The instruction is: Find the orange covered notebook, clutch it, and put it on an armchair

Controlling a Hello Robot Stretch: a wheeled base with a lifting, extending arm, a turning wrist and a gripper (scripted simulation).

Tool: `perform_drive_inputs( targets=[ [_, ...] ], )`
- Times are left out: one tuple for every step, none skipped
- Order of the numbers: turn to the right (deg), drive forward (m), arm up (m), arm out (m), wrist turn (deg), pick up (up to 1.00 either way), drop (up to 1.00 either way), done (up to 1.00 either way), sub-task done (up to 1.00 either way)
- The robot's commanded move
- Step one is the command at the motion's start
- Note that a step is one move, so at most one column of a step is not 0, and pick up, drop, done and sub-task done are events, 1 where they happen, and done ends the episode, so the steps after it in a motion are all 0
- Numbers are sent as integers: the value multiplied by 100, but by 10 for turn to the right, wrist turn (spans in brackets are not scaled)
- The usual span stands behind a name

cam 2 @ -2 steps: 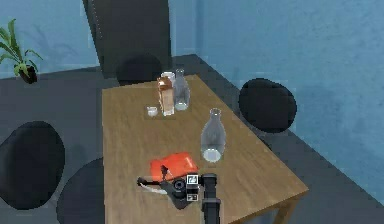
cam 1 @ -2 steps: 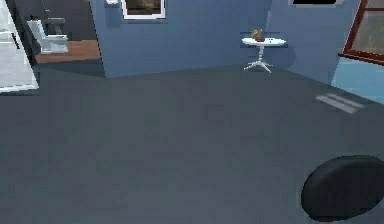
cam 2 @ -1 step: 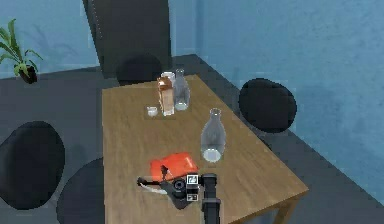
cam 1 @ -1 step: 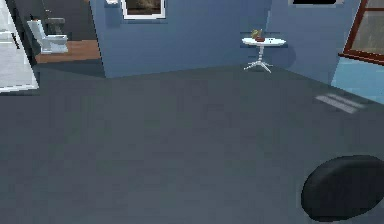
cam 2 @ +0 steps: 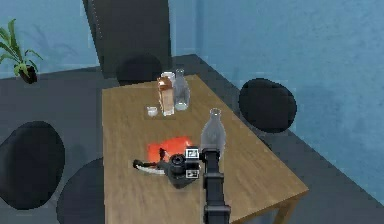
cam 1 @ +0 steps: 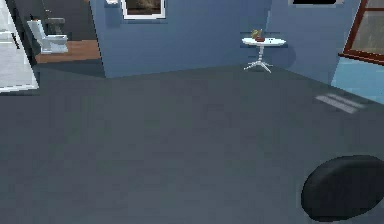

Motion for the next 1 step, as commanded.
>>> perform_drive_inputs(
  targets=[
    [0,0,24,0,0,0,0,0,0]
  ],
)
